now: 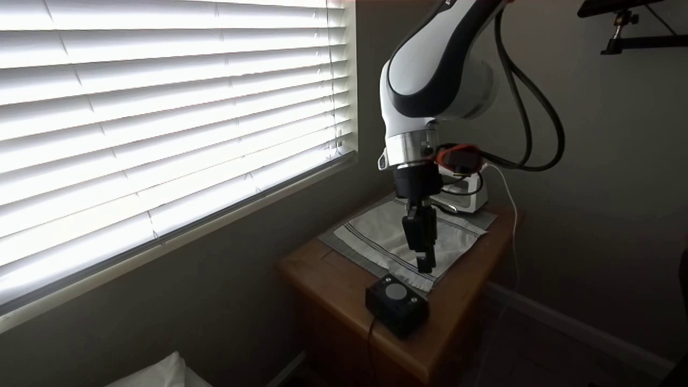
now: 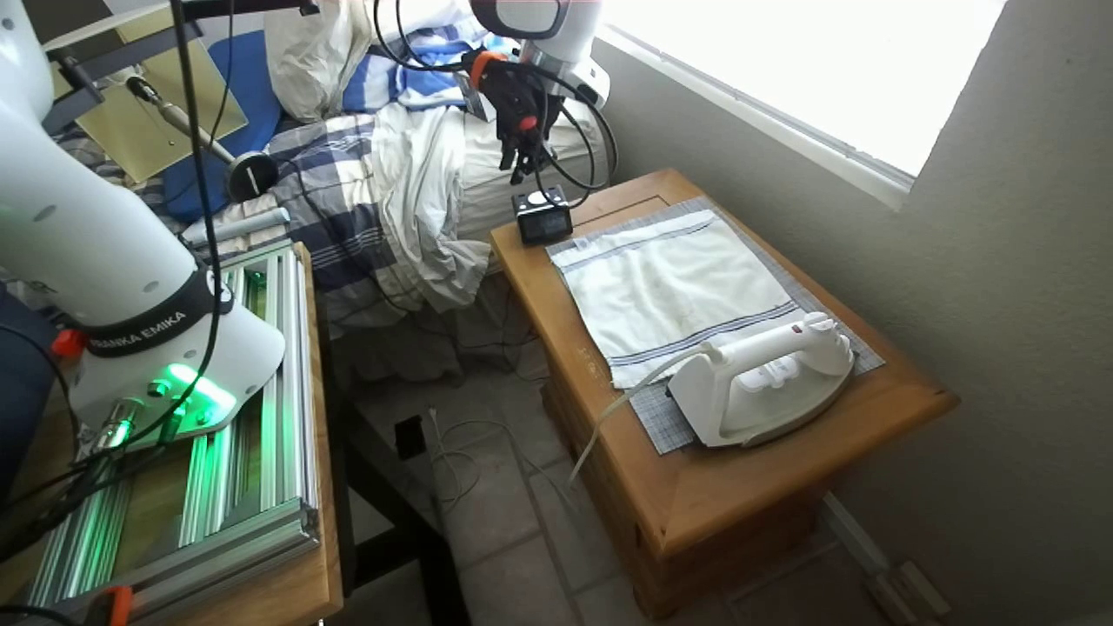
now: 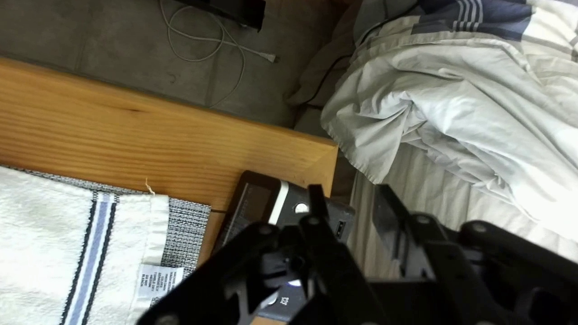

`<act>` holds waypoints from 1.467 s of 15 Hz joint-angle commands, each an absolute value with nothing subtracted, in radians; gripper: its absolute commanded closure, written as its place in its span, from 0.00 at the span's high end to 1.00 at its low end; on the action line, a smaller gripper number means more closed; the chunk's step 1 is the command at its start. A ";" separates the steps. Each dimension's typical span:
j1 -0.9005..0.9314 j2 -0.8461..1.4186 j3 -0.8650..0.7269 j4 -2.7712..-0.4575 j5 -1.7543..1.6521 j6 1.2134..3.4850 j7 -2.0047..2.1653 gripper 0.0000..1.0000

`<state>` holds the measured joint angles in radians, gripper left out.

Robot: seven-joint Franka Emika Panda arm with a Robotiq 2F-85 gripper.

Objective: Press the buttons on the black object

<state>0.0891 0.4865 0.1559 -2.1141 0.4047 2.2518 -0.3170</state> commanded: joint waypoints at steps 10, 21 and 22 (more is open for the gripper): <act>0.027 0.726 0.189 -1.887 0.384 2.200 -0.307 0.00; 0.025 0.752 0.197 -1.833 0.384 2.073 -0.287 0.00; 0.027 0.753 0.194 -1.830 0.382 2.064 -0.281 0.00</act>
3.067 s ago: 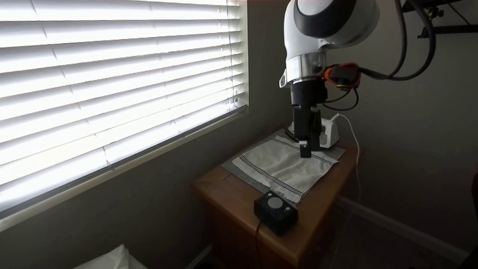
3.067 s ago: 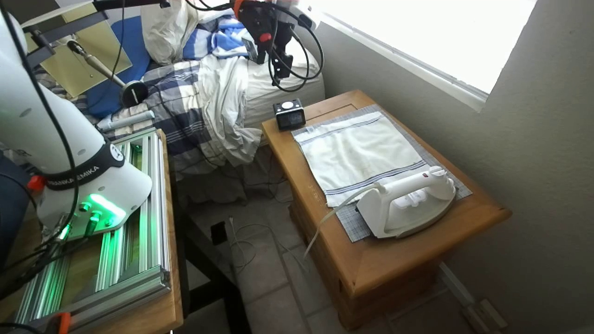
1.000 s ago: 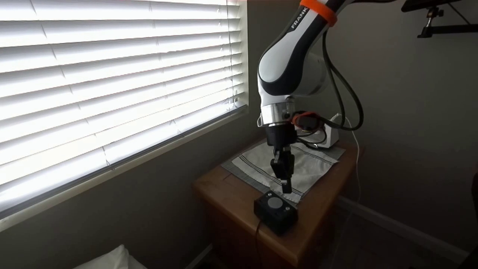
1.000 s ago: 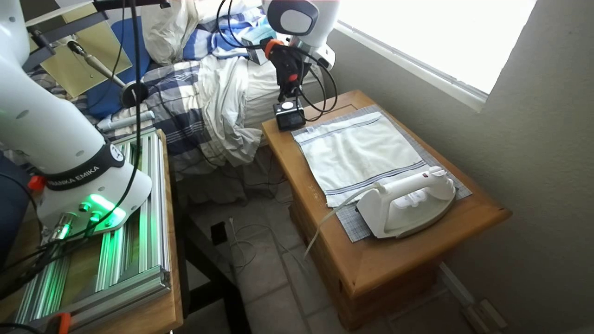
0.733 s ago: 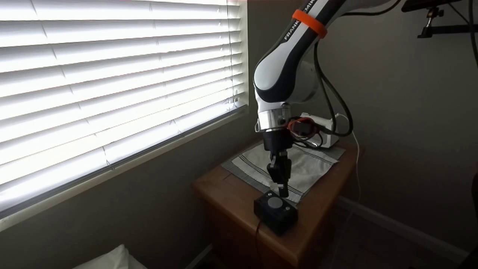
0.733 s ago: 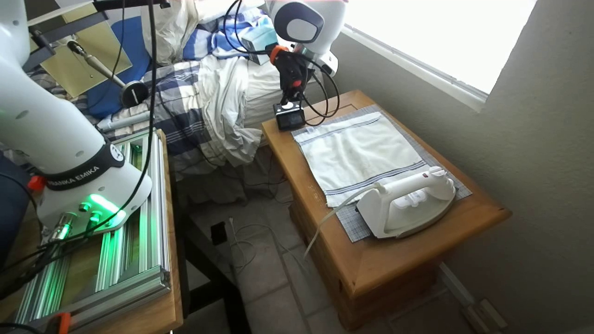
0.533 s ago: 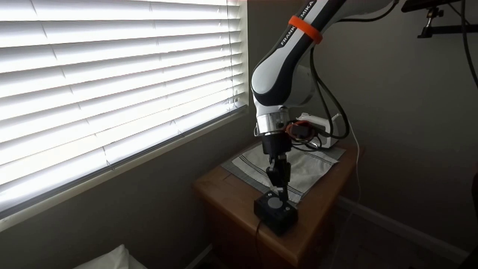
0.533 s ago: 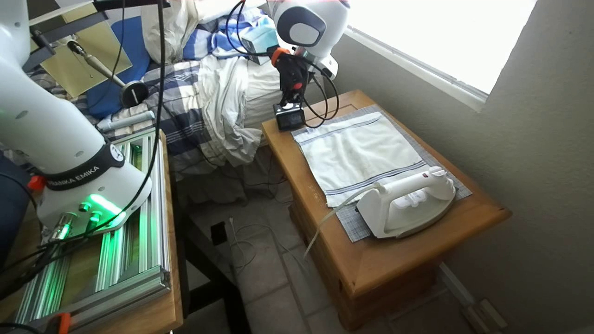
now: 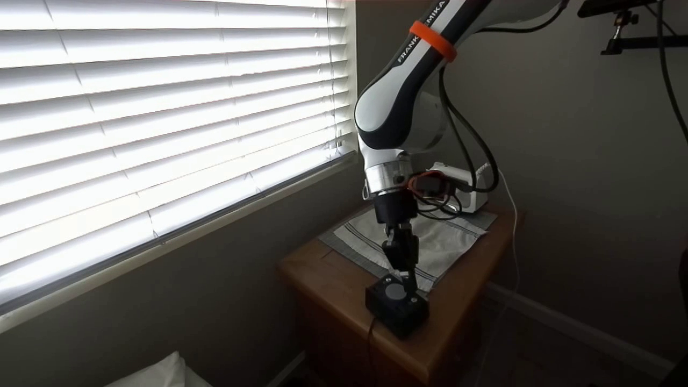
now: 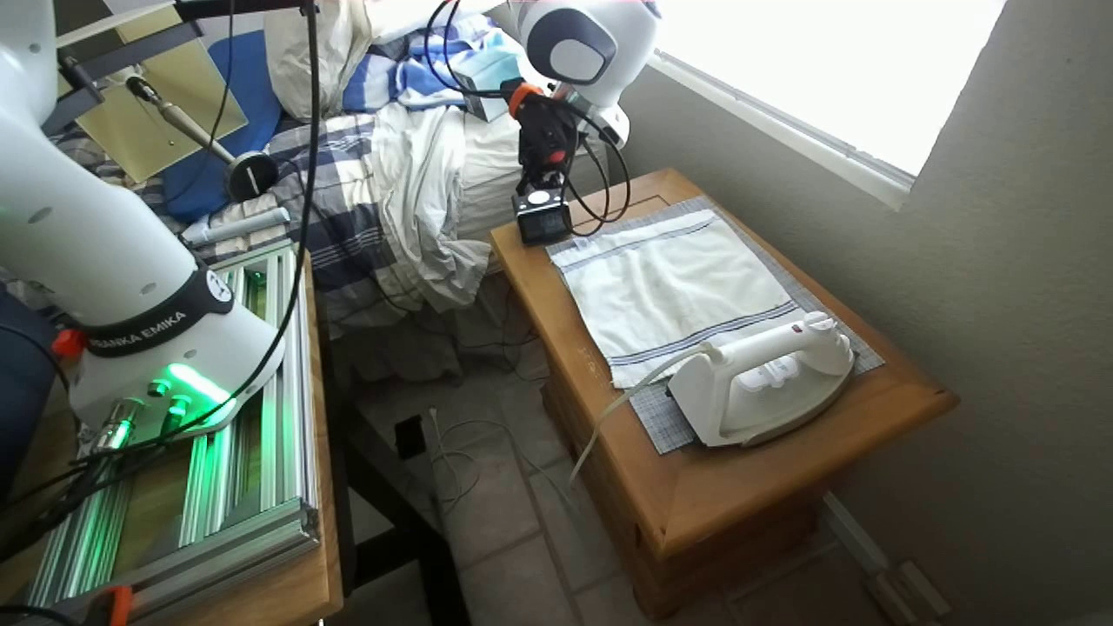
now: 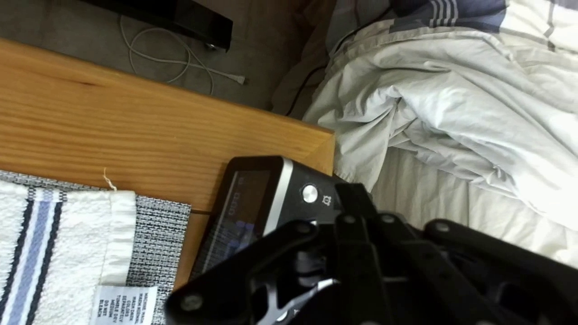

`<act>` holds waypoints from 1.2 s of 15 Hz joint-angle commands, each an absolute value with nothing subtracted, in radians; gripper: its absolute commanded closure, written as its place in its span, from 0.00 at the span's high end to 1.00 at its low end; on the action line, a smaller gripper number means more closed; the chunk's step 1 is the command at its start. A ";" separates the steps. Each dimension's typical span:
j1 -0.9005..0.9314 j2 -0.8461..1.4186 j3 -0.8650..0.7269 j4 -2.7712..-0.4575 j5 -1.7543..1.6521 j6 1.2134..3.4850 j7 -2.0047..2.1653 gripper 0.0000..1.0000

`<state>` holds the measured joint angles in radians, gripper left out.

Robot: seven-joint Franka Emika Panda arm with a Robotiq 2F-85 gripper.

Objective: Press the buttons on the black object

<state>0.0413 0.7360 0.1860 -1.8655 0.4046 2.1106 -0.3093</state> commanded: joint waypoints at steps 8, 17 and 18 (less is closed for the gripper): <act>0.031 0.763 0.178 -1.810 0.372 1.995 -0.264 0.00; 0.032 0.807 0.174 -1.769 0.367 1.978 -0.262 0.00; 0.030 0.812 0.175 -1.765 0.366 1.977 -0.264 0.00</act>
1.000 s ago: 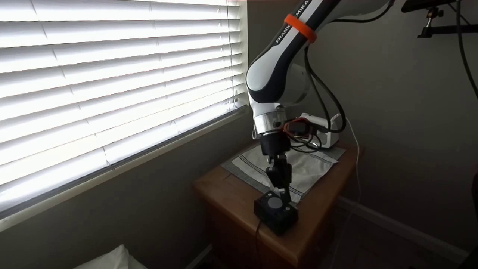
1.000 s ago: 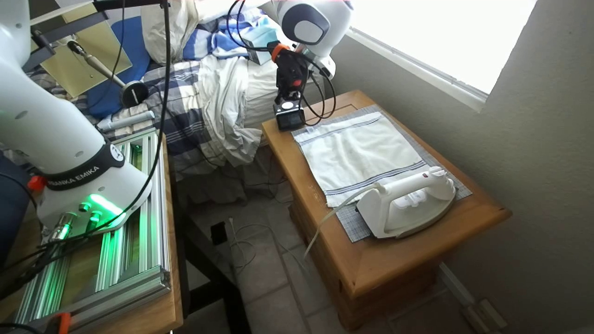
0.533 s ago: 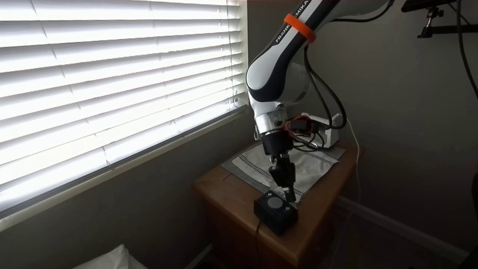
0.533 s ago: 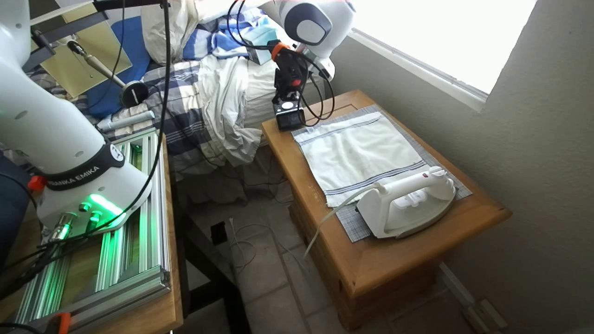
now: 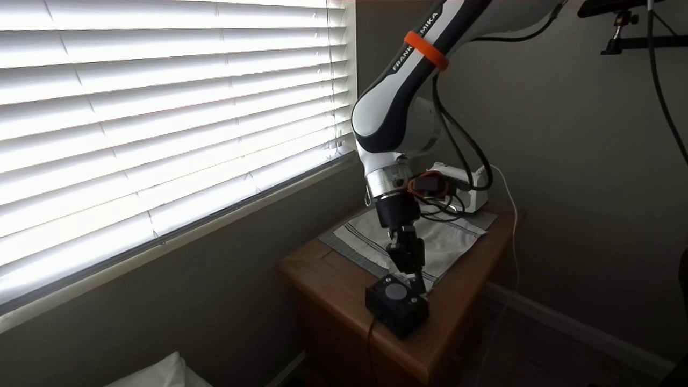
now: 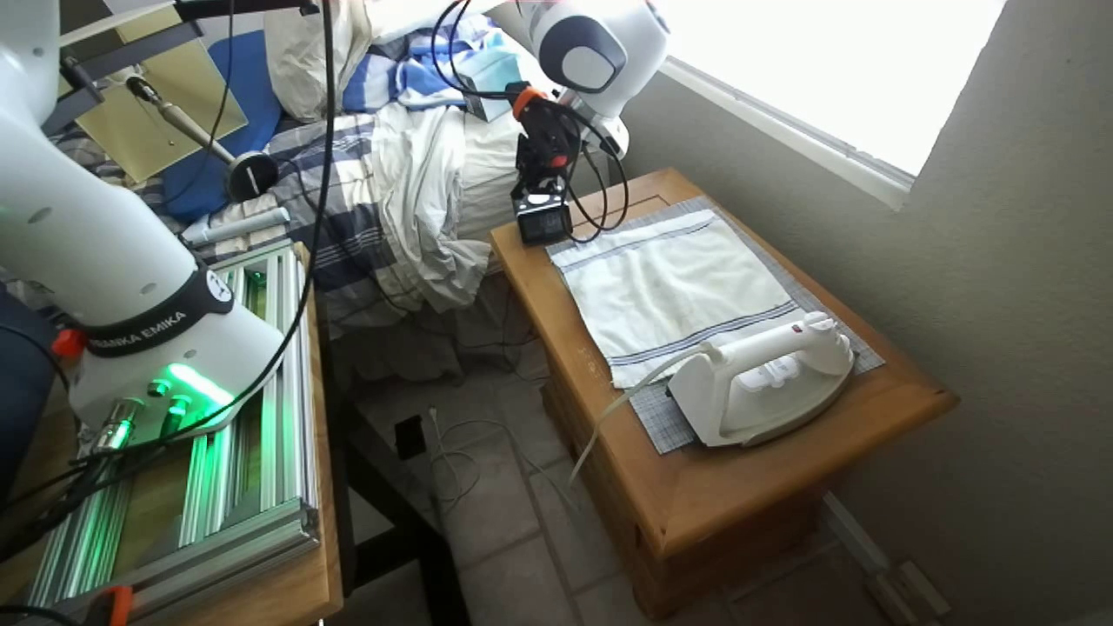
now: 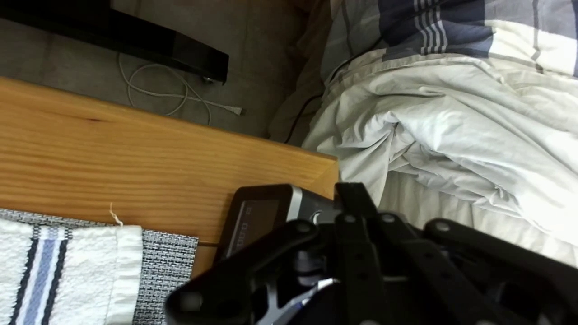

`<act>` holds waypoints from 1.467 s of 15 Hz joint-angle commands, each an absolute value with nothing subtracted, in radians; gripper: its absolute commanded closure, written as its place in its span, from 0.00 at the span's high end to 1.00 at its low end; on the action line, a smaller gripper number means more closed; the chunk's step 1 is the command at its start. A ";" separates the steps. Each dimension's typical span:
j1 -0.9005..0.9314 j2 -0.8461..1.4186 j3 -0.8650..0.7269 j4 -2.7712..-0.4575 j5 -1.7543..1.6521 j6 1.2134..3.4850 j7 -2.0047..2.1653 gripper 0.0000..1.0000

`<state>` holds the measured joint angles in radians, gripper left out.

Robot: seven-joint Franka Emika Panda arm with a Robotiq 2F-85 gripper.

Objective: Press the buttons on the black object

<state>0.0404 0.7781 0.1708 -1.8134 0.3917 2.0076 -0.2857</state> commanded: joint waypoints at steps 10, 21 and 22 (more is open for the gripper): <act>0.027 0.845 0.178 -1.731 0.366 1.974 -0.266 0.00; 0.023 0.862 0.180 -1.710 0.367 1.941 -0.263 0.00; 0.023 0.862 0.181 -1.708 0.367 1.934 -0.263 0.00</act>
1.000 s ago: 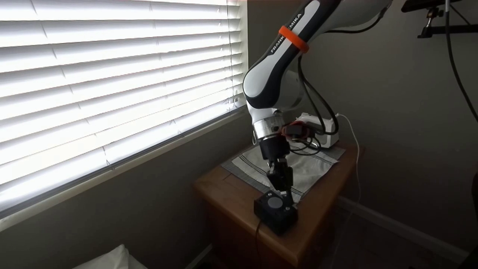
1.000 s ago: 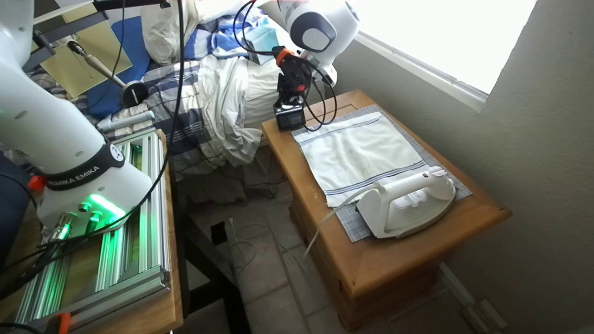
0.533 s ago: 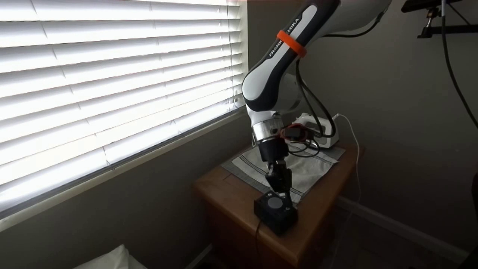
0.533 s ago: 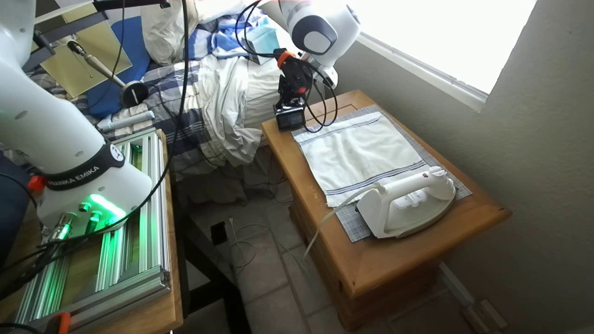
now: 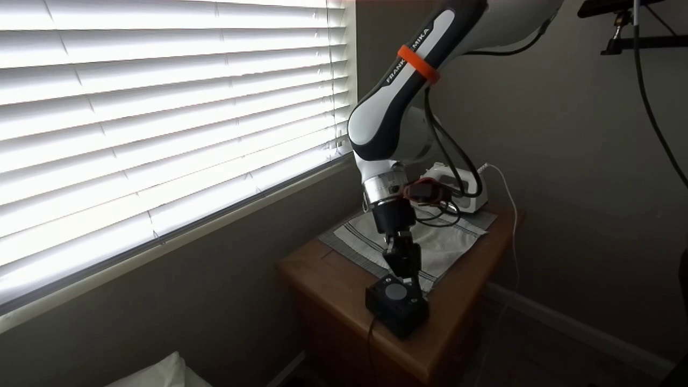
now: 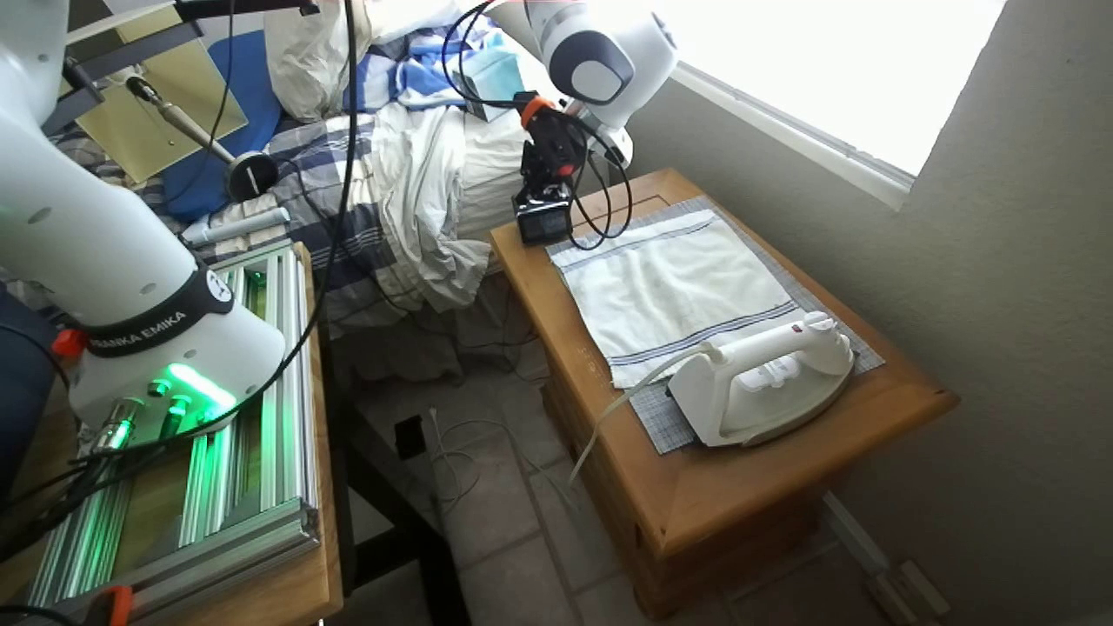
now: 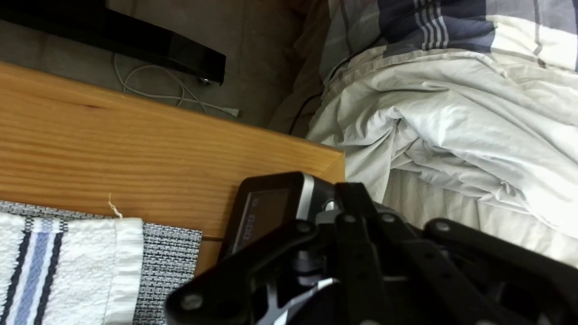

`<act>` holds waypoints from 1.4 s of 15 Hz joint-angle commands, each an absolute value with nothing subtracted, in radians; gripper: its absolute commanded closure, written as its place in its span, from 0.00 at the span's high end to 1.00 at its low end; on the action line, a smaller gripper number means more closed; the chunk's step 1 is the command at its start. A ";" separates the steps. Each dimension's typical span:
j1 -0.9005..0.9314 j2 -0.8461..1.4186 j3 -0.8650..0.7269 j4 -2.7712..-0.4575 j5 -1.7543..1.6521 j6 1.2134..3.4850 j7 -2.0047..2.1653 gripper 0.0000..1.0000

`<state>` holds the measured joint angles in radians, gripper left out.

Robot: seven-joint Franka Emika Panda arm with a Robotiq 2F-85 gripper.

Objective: Press the buttons on the black object

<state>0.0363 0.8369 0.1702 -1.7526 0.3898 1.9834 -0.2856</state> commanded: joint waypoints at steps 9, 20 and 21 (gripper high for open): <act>0.021 0.881 0.177 -1.681 0.368 1.895 -0.266 0.00; 0.022 0.932 0.175 -1.622 0.367 1.864 -0.253 0.00; 0.023 0.936 0.175 -1.617 0.367 1.859 -0.250 0.00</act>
<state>0.0298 0.8953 0.1702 -1.6731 0.3897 1.8980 -0.2796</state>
